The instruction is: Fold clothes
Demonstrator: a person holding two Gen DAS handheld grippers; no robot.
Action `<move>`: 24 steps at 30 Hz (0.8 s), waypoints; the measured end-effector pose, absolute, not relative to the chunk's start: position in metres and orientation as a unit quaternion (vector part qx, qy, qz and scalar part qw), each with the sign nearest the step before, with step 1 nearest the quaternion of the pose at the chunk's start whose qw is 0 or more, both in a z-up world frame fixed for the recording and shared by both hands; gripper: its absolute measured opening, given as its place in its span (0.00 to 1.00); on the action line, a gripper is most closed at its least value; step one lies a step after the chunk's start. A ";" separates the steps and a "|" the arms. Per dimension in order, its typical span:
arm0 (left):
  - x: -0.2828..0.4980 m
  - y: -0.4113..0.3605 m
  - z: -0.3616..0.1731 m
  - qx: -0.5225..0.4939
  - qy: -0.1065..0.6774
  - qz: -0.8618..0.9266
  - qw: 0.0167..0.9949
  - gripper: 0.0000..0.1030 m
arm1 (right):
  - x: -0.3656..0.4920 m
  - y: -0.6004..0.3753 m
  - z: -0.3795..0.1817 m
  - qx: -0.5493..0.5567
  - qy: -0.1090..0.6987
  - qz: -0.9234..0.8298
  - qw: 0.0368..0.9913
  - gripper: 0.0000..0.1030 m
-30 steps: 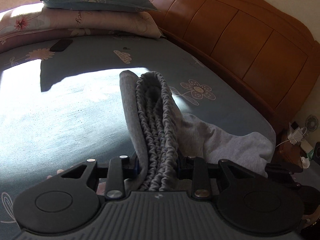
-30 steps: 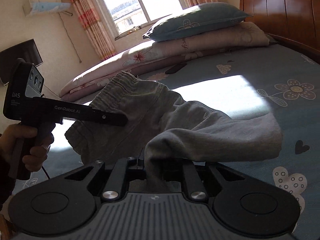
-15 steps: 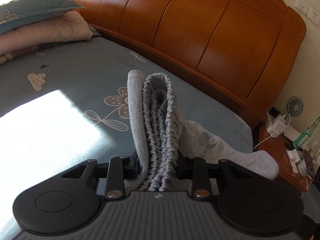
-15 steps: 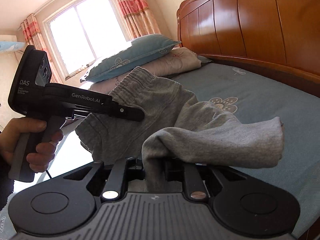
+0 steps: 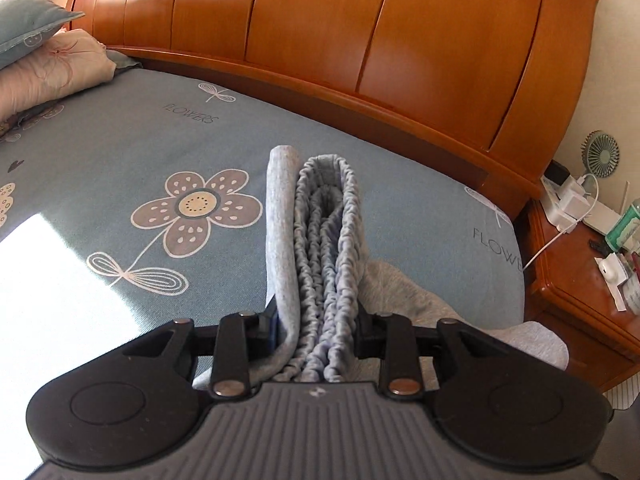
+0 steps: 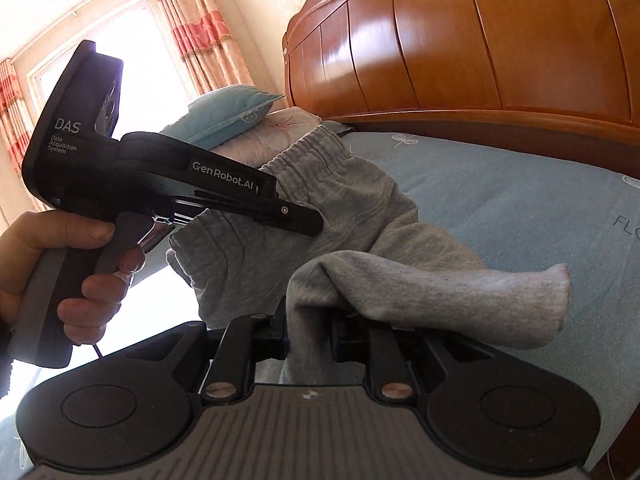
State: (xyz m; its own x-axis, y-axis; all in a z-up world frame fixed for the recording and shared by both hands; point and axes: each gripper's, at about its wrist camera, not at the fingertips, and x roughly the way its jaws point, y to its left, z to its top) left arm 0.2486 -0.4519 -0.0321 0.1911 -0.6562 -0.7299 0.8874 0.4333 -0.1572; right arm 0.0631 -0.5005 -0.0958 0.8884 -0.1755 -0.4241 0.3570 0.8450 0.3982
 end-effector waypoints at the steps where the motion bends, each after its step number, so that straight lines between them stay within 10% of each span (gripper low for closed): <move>1: 0.248 -0.454 -0.033 0.157 0.379 -0.512 0.755 0.30 | 0.065 -0.502 -0.098 0.244 0.188 -0.142 0.941 0.21; 24: 0.258 -0.403 0.033 0.042 0.317 -0.515 0.795 0.45 | 0.060 -0.516 -0.108 0.276 0.181 -0.143 0.933 0.29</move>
